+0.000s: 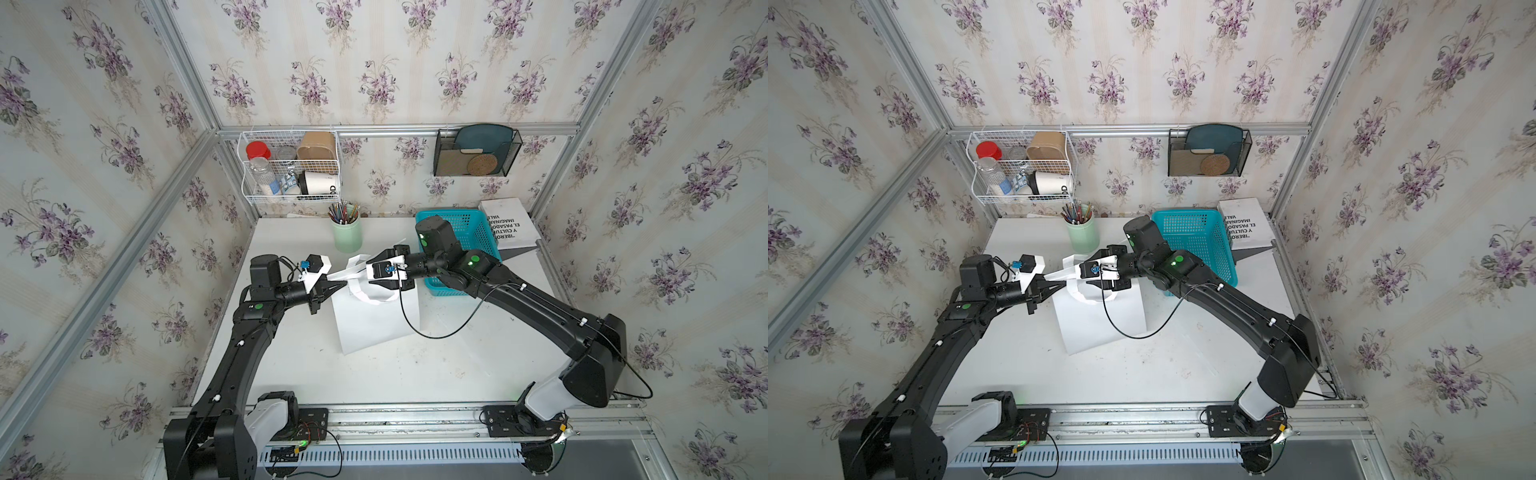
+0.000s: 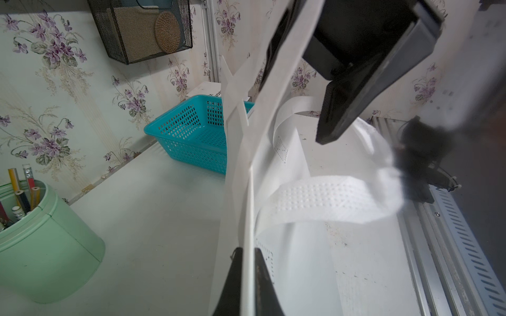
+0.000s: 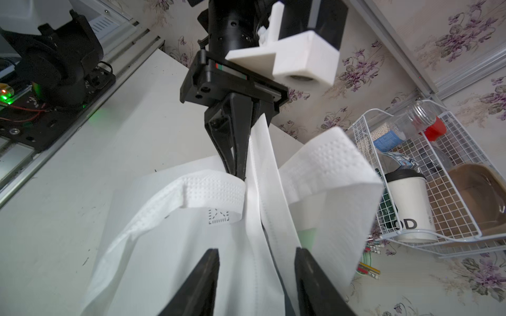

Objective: Place the ice pack in the delivery bag
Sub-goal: Adjust the delivery bag at the center of the board.

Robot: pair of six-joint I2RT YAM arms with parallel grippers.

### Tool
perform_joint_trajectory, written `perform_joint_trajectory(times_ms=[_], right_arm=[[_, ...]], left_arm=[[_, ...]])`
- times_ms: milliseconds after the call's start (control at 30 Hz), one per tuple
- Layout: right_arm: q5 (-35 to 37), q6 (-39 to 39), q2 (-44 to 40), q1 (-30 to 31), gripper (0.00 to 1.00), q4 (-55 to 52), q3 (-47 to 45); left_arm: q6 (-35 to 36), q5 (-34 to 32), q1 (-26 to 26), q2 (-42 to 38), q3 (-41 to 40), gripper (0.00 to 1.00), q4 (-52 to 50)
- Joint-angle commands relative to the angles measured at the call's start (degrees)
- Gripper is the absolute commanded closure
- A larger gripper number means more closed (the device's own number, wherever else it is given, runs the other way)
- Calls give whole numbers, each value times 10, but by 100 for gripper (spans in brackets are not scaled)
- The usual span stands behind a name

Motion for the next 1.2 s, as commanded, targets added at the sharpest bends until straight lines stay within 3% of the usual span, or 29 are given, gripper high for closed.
perform_joint_trajectory(times_ms=[0, 633, 1000, 1167], right_arm=[[36, -39, 16, 8, 47, -21, 21], [75, -66, 51, 34, 36, -16, 63], [100, -53, 48, 35, 67, -29, 50], [94, -49, 38, 38, 75, -33, 41]], left_arm=[[-3, 9, 1, -3, 2, 100, 15], [32, 9, 1, -3, 12, 100, -29], [31, -3, 1, -6, 14, 100, -26], [19, -15, 1, -7, 12, 100, -19]])
